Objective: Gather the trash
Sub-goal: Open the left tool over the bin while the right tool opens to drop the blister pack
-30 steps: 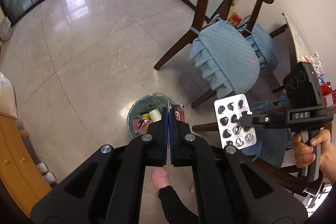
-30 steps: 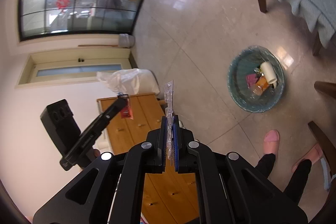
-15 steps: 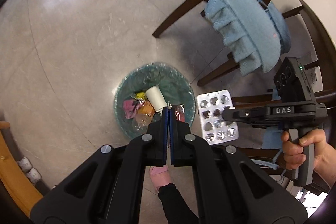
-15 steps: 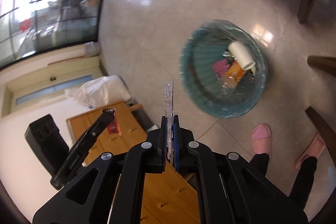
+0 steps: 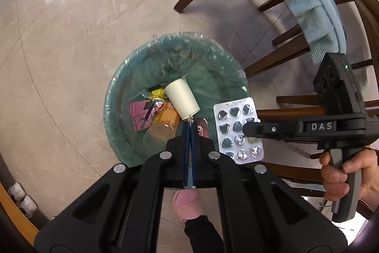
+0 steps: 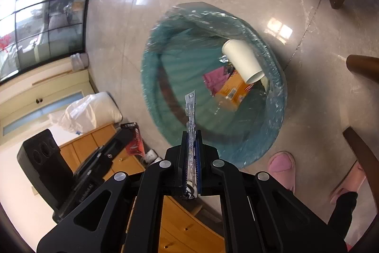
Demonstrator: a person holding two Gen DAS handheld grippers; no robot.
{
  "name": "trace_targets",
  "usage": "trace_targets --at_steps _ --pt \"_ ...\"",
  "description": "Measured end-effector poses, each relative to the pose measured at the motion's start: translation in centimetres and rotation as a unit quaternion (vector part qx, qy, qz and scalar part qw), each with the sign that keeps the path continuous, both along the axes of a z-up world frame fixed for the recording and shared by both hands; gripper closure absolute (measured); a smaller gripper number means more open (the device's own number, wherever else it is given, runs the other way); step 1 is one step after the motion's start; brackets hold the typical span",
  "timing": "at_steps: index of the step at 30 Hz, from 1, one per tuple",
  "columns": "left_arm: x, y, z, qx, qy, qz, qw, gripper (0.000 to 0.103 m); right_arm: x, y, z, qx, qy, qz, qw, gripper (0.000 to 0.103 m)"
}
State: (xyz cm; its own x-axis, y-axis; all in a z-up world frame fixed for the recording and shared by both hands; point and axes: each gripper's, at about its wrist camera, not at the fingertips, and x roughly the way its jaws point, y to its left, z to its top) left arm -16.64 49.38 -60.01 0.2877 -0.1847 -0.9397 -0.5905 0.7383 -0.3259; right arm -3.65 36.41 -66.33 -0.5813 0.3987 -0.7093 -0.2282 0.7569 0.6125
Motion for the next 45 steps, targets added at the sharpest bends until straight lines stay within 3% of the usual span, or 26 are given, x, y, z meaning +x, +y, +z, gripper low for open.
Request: trace_targets --at_steps 5,14,16,18,21,24,31,36,40,45 --pt "0.4 -0.7 -1.8 0.006 0.011 -0.019 0.9997 0.103 0.1 0.2 -1.6 -0.01 -0.001 0.001 1.0 0.097" --pt "0.8 -0.5 -3.8 -0.006 0.014 -0.01 0.9998 0.101 0.4 0.0 -3.2 -0.021 -0.006 0.006 1.0 0.097" --pt "0.9 -0.6 -4.1 -0.008 0.016 -0.01 0.9998 0.087 0.4 0.0 -3.3 -0.022 -0.007 0.005 1.0 0.093" --pt "0.8 -0.6 -4.2 -0.004 0.019 -0.004 0.9998 0.067 0.6 -0.2 -3.4 -0.027 -0.006 -0.002 1.0 0.093" --pt "0.6 -0.4 -4.2 -0.009 0.015 0.007 0.9998 0.065 0.6 -0.1 -3.4 -0.027 0.0 -0.002 1.0 0.091" --pt "0.3 -0.2 -4.2 -0.018 0.012 0.021 0.9995 0.053 0.5 0.0 -3.0 -0.025 -0.002 0.001 1.0 0.066" --pt "0.1 -0.5 -3.0 -0.019 0.004 0.022 0.9996 0.053 0.9 -0.2 -1.7 -0.015 -0.001 -0.008 1.0 0.066" --pt "-0.5 -0.6 -1.2 -0.019 0.0 0.025 0.9995 0.053 1.1 -0.4 0.2 -0.009 -0.002 -0.009 1.0 0.066" --pt "-1.9 -0.8 2.2 -0.017 -0.008 0.035 0.9992 0.053 1.1 0.0 3.5 0.014 0.002 -0.008 1.0 0.066" --pt "-4.8 -0.7 8.6 -0.007 -0.021 0.061 0.9979 0.053 0.4 1.8 11.9 0.076 -0.005 -0.01 0.997 0.066"
